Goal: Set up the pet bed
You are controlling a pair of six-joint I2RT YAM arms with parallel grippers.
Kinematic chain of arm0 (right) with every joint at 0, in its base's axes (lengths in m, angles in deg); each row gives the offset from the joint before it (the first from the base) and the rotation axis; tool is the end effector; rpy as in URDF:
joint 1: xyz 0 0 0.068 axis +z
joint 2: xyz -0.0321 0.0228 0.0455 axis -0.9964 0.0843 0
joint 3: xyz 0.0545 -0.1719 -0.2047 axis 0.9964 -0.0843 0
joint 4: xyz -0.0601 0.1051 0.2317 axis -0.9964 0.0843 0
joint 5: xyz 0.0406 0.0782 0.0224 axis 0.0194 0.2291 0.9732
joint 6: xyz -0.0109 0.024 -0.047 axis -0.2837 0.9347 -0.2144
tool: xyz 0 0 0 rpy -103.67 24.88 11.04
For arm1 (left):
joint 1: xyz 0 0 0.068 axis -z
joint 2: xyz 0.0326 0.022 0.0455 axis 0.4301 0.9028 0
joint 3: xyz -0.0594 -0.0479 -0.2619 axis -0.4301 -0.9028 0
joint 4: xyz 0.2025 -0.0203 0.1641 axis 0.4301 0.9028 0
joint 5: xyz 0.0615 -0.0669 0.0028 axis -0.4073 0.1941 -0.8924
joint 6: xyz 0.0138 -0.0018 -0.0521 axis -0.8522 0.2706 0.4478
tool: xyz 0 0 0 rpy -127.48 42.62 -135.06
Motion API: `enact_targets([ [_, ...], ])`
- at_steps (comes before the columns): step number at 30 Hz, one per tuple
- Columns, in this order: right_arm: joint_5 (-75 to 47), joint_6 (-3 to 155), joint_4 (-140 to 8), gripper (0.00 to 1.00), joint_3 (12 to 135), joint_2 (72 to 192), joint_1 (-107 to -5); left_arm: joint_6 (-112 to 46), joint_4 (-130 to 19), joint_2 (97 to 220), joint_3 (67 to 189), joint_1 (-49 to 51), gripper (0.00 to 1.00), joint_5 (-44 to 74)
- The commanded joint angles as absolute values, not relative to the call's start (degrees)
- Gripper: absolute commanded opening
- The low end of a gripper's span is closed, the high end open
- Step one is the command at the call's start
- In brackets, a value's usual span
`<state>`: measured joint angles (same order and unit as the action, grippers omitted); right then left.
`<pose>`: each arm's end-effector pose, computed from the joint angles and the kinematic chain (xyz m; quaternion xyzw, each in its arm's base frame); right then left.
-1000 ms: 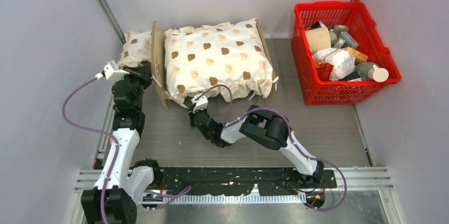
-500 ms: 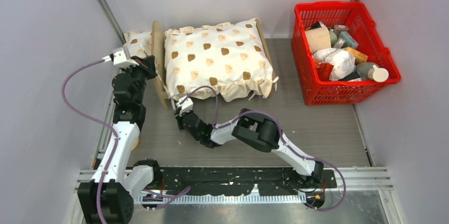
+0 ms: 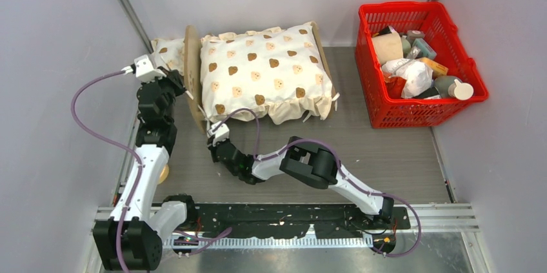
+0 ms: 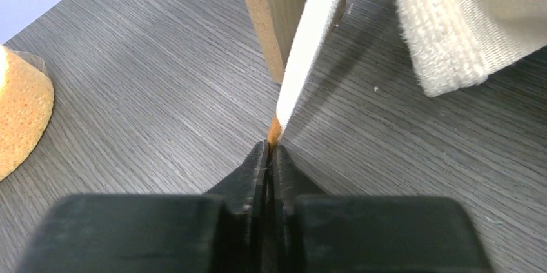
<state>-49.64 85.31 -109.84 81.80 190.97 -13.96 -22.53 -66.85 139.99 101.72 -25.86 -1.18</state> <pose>0.1809 0.4788 0.0896 -0.2148 0.7416 0.2787 0.5712 0.2380 0.0066 0.3489 -0.1838 0.6716 -0.0840 0.7128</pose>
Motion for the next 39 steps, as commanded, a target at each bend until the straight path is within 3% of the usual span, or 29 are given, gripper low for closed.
enact_targets([
  [1, -48.6, 81.0, -91.4, 0.23, 79.4, 191.4, -13.3, -24.3, -61.1, 135.8, 104.0, -26.0, 0.19, -3.9],
  [3, -49.2, 80.3, -91.3, 0.27, 74.5, 184.4, -13.5, -24.5, -55.9, 134.0, 103.7, -26.0, 0.38, -4.5],
  [6, -49.1, 81.6, -94.9, 0.37, 63.8, 168.6, -13.6, -25.4, -49.9, 130.3, 102.7, -26.0, 0.50, -4.1],
  [7, -48.8, 82.4, -94.8, 0.46, 59.5, 165.7, -13.6, -25.4, -47.8, 129.2, 102.8, -26.0, 0.50, -2.9],
  [9, -48.0, 83.8, -89.7, 0.52, 54.7, 156.5, -13.9, -25.6, -43.4, 127.2, 102.9, -23.0, 0.51, -1.8],
  [14, -49.0, 85.9, -74.7, 0.54, 49.0, 135.6, -16.4, -26.6, -38.9, 125.6, 101.1, -13.0, 0.49, -3.4],
  [19, -50.7, 82.6, -61.7, 0.59, 49.3, 121.0, -22.8, -25.7, -33.0, 132.8, 103.9, -2.9, 0.49, -10.3],
  [32, -44.2, 73.5, -54.8, 0.63, 52.8, 117.0, -49.6, -26.1, -31.6, 148.5, 103.6, 0.4, 0.54, -21.4],
  [36, -42.7, 73.0, -54.7, 0.63, 53.0, 116.6, -51.5, -28.9, -34.2, 151.7, 104.0, 0.4, 0.45, -25.7],
  [39, -42.3, 73.6, -54.8, 0.63, 52.5, 116.2, -51.9, -30.9, -35.2, 153.0, 103.7, 0.4, 0.11, -29.4],
])
